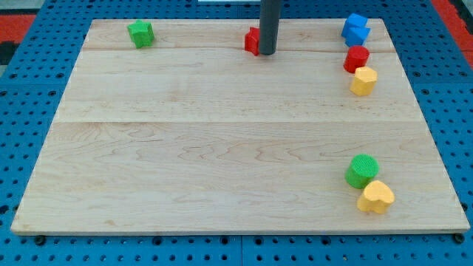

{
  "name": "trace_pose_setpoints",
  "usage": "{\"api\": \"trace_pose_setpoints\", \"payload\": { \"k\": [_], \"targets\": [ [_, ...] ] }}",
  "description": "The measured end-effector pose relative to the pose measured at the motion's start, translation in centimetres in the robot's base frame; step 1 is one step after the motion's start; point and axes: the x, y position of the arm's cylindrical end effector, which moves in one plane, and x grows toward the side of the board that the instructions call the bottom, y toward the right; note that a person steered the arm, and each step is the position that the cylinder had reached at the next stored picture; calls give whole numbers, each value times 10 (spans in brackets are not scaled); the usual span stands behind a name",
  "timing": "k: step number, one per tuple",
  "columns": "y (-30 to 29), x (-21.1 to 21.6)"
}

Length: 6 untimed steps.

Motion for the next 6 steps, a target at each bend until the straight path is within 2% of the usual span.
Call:
{"api": "trace_pose_setpoints", "payload": {
  "k": [1,2,3,4,6],
  "targets": [
    [-25,-14],
    [-20,-15],
    [43,-10],
    [65,-10],
    [57,-15]
  ]
}}
